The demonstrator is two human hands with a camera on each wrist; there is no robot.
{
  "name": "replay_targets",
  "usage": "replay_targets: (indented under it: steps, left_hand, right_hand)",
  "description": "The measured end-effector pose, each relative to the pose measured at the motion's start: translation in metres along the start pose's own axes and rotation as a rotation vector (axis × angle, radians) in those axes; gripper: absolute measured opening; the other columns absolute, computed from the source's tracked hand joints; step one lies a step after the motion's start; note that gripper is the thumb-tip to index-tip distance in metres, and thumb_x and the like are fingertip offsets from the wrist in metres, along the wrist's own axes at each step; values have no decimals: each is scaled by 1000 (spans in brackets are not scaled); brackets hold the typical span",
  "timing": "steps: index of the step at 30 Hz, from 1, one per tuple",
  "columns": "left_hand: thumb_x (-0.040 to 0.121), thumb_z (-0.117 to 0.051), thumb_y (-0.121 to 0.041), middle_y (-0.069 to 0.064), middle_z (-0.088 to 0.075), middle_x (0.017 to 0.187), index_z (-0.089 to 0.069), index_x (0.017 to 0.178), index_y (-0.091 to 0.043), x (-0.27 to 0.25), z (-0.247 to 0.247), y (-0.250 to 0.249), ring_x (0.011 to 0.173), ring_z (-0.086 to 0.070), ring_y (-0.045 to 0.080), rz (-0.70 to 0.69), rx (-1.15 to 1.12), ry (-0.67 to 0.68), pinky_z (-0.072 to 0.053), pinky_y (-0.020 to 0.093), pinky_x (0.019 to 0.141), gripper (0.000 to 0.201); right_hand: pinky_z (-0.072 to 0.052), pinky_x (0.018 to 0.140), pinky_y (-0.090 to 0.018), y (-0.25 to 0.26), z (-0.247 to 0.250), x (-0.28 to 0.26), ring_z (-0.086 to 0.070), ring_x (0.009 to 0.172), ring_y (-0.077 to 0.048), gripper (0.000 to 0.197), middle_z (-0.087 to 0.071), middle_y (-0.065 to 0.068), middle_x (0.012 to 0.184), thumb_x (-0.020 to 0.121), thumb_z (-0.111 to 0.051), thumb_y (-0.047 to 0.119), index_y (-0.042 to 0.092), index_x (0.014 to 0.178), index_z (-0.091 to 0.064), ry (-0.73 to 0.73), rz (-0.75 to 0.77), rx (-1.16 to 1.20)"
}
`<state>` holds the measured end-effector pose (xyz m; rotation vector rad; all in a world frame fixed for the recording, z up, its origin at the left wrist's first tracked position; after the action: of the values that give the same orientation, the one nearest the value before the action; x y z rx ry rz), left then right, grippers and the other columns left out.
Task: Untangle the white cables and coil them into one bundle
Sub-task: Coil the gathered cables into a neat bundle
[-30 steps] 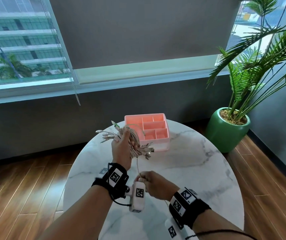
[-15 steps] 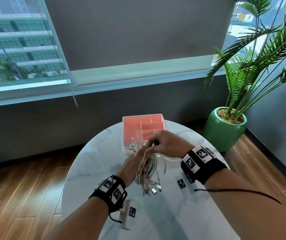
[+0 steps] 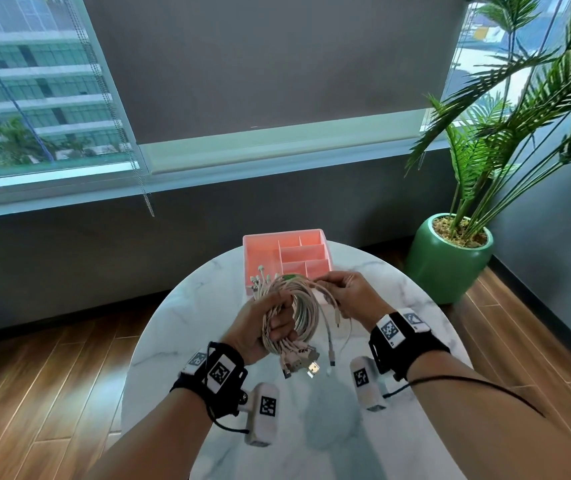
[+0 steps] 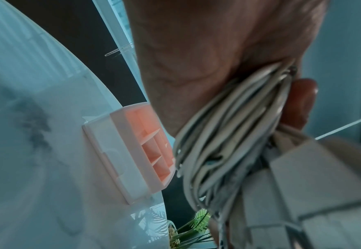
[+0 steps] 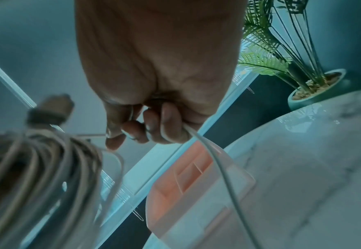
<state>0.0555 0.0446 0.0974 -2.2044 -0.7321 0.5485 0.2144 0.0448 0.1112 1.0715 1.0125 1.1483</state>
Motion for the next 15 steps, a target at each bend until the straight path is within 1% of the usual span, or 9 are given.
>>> replay_targets:
  steps: [2, 4, 6, 7, 8, 10, 12, 14, 15]
  left_hand:
    - [94, -53, -24, -2, -35, 45, -52, 77, -11, 4, 2, -8, 35, -35, 11, -44, -49, -7, -49, 30, 53, 22]
    - [98, -50, -26, -3, -35, 46, -51, 77, -12, 6, 5, -18, 36, -34, 10, -115, -82, -59, -47, 29, 55, 25]
    - [101, -48, -28, -3, -35, 49, -50, 76, -14, 9, 15, -28, 38, -33, 11, -195, -104, -163, -44, 28, 55, 28]
    - [101, -50, -29, -3, -35, 50, -50, 76, -14, 10, 20, -33, 40, -33, 11, -237, -103, -222, -41, 28, 56, 28]
    - [100, -53, -29, -2, -35, 51, -51, 76, -15, 11, 25, -38, 42, -33, 12, -281, -93, -283, -37, 28, 55, 28]
    - [99, -59, -26, 0, -38, 53, -52, 74, -14, 10, 34, -46, 44, -35, 13, -366, -65, -410, -35, 26, 50, 28]
    - [99, -59, -19, 2, -41, 52, -52, 69, -13, 6, 41, -51, 42, -39, 14, -442, -9, -518, -38, 25, 44, 32]
    - [100, -58, -17, 4, -43, 50, -53, 62, -14, 3, 43, -53, 41, -42, 16, -492, 72, -566, -42, 26, 44, 39]
    - [100, -58, -17, 5, -44, 50, -54, 59, -15, 2, 44, -51, 41, -43, 18, -503, 114, -584, -43, 27, 46, 41]
  right_hand:
    - [-25, 39, -20, -22, -7, -4, -32, 41, -9, 18, -44, -5, 57, 98, -60, 17, 8, 100, -75, -5, -55, 57]
    - [-25, 39, -19, -43, -18, -12, -32, 38, -9, 20, -43, -5, 55, 100, -55, 13, 9, 92, -73, -11, -128, 93]
    - [-26, 40, -18, -61, -34, -23, -32, 36, -10, 26, -43, -4, 53, 102, -50, 9, 11, 82, -68, 12, -197, 94]
    - [-27, 40, -18, -67, -43, -27, -33, 36, -10, 30, -43, -4, 53, 102, -48, 8, 13, 78, -65, 38, -207, 85]
    - [-29, 39, -19, -70, -53, -32, -33, 36, -10, 32, -44, -3, 53, 103, -46, 7, 13, 77, -64, 76, -204, 58]
    - [-33, 38, -20, -72, -75, -40, -35, 37, -10, 27, -45, 2, 51, 103, -44, 7, 9, 87, -66, 178, -187, -36]
    - [-34, 40, -21, -70, -92, -48, -36, 40, -9, 25, -44, 3, 55, 103, -42, 7, 8, 95, -65, 268, -176, -134]
    - [-34, 44, -21, -60, -101, -53, -36, 44, -8, 26, -44, 4, 58, 103, -39, 8, 7, 98, -65, 311, -155, -196]
    - [-36, 48, -21, -53, -102, -53, -38, 47, -6, 27, -46, 6, 60, 102, -39, 10, 9, 99, -66, 316, -121, -256]
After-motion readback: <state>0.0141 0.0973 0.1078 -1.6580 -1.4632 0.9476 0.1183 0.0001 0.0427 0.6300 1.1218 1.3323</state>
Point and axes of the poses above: each hand's wrist, its own x-axis towards the middle knuckle, its own z-axis out of the back of the hand, y = z × x, the point moved 8 cm from there along x, towards the middle knuckle
